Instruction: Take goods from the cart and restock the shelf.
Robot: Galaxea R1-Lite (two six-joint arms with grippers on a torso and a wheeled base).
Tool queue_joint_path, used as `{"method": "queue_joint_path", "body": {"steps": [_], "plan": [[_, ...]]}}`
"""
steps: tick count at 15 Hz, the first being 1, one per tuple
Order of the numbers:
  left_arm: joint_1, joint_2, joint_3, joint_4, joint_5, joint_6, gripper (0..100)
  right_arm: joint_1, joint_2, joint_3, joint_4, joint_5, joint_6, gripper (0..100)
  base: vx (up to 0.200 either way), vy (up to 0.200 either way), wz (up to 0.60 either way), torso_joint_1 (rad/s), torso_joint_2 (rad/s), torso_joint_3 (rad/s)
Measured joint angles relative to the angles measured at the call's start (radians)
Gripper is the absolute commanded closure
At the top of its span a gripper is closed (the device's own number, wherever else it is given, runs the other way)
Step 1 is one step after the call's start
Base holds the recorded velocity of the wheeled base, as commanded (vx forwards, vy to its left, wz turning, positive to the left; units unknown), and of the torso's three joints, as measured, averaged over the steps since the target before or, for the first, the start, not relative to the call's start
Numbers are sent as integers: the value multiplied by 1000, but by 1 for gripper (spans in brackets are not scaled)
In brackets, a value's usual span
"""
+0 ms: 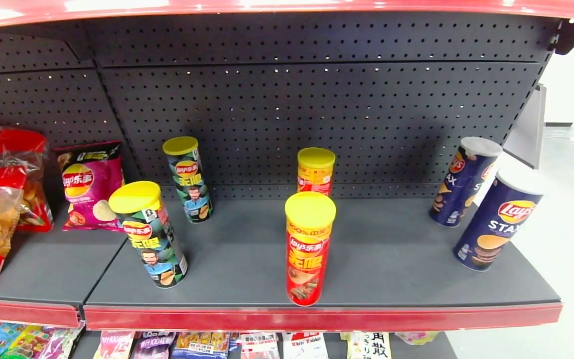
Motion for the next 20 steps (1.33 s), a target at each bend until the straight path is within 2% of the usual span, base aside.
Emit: {"method": "queue_joint_path", "body": {"steps": [20], "plan": [[0, 0, 0, -1, 0, 0, 0, 4, 6, 0, -1, 5, 6, 0, 0, 0, 0, 0, 0, 0]]}}
